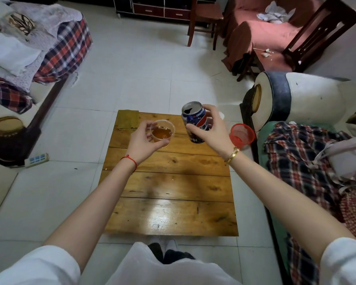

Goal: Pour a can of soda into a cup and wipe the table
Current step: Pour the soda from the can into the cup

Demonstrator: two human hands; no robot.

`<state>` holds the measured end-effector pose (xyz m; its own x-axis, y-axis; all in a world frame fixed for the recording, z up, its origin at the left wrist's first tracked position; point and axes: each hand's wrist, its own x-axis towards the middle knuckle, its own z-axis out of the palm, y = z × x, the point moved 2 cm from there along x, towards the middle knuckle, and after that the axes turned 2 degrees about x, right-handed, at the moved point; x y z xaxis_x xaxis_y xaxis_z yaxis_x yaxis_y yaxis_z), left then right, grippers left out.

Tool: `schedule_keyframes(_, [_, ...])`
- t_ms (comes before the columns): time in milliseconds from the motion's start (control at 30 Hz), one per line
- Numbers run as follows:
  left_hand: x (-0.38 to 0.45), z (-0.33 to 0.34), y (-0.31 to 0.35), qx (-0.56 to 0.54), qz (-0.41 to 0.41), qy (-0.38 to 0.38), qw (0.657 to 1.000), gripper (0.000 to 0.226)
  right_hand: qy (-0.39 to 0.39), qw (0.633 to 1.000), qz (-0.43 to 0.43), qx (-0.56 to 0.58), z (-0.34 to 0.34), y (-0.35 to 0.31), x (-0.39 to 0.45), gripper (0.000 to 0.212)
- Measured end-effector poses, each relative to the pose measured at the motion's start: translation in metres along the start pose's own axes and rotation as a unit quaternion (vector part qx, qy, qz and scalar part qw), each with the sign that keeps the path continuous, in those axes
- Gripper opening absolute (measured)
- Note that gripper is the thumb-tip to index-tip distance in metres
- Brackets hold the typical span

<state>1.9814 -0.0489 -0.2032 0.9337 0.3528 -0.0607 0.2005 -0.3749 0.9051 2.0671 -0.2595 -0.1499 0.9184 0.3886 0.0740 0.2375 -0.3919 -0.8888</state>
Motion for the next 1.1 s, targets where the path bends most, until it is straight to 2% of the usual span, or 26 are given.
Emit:
schedule_keyframes(233, [0.002,-0.002,-0.039,0.034,-0.019,0.034,0.999,0.072,0.034,0.998,0.046,0.038,0.020,0.038,-0.009,0.070])
schedule_keyframes(467, [-0.006,0.015,-0.098,0.000,-0.071,0.053,0.996,0.072,0.081,0.992,0.090,0.043,0.046,0.086,-0.029,0.069])
schedule_keyframes(800, [-0.019,0.065,-0.196,-0.050,-0.137,0.073,0.987,0.073,0.113,0.978,0.172,0.042,0.086,0.185,-0.064,0.068])
schedule_keyframes(1100, [-0.024,0.116,-0.284,-0.051,-0.175,0.083,0.980,0.071,0.131,0.965,0.217,0.064,0.122,0.266,-0.080,0.067])
